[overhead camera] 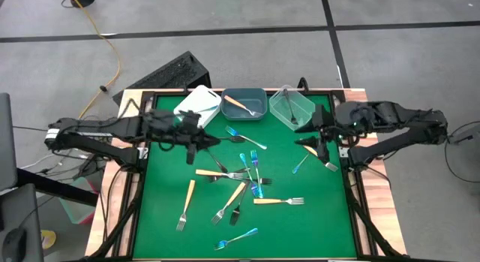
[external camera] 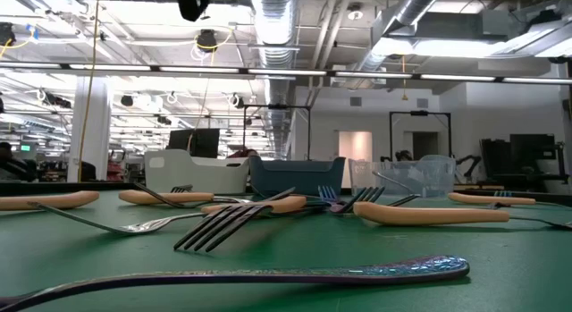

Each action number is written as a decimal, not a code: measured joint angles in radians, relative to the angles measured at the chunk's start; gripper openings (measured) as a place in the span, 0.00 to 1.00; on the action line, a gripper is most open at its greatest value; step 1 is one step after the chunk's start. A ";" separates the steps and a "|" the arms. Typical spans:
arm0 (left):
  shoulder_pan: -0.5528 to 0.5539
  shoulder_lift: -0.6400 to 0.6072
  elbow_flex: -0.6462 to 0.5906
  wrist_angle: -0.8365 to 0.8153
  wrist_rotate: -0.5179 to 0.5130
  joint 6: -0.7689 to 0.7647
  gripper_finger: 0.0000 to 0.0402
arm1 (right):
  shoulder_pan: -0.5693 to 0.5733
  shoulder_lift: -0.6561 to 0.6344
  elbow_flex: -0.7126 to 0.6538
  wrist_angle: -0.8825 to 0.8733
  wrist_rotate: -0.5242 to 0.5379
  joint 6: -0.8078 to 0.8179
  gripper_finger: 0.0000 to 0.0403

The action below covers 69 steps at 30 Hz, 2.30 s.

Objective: Sort silverware by color (type)
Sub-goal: Put the blue fork into the white bin

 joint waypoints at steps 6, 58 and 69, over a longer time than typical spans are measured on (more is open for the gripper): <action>-0.074 0.080 0.000 0.000 -0.007 -0.029 0.00 | 0.074 0.016 -0.046 -0.121 0.049 0.110 0.49; -0.529 0.026 -0.014 -0.710 -0.350 -0.525 0.25 | 0.165 0.212 -0.591 0.245 0.042 0.672 0.49; -0.508 0.026 -0.014 -0.716 -0.460 -0.536 0.30 | 0.099 0.306 -0.485 0.242 0.108 0.562 0.46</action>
